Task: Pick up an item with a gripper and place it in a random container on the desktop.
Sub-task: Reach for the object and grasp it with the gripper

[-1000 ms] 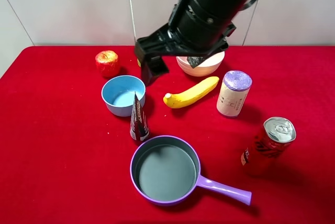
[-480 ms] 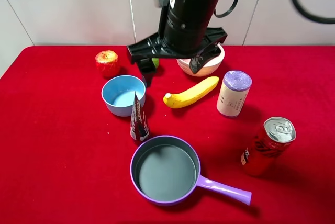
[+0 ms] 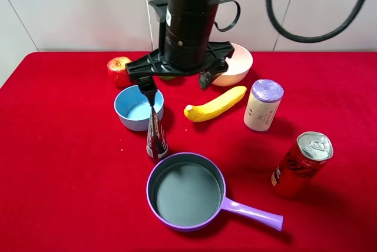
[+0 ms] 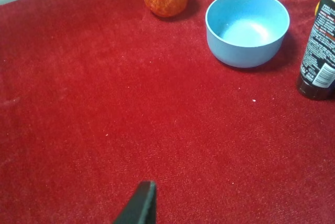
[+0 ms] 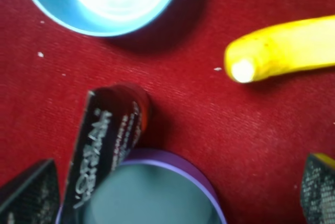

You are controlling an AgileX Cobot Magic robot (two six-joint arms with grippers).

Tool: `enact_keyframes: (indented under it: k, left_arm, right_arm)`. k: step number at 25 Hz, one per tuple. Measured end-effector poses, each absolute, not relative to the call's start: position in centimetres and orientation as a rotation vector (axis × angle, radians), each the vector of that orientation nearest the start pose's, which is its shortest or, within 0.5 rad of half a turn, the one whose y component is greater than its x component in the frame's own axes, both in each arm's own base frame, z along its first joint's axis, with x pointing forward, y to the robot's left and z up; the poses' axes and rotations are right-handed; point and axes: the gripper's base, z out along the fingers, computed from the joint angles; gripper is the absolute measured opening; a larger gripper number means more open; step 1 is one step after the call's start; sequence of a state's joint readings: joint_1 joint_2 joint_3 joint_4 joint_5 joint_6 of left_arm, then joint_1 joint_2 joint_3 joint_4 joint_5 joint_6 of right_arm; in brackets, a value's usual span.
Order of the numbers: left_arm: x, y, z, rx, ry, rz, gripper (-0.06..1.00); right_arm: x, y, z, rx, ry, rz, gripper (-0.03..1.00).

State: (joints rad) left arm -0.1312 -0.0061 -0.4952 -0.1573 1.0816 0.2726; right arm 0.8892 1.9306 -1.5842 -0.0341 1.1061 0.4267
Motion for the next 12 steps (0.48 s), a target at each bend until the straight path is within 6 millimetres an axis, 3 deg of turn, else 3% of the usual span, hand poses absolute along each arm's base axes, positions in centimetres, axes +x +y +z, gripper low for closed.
enact_keyframes:
  k: [7, 12]
  left_arm:
    - [-0.8, -1.2, 27.5, 0.421, 2.012, -0.101, 0.99]
    - [-0.8, -1.2, 27.5, 0.421, 2.012, -0.101, 0.99]
  right_arm:
    - [24.6, 33.4, 24.7, -0.775, 2.818, 0.167, 0.69]
    - [24.4, 34.1, 23.3, -0.805, 2.835, 0.136, 0.69]
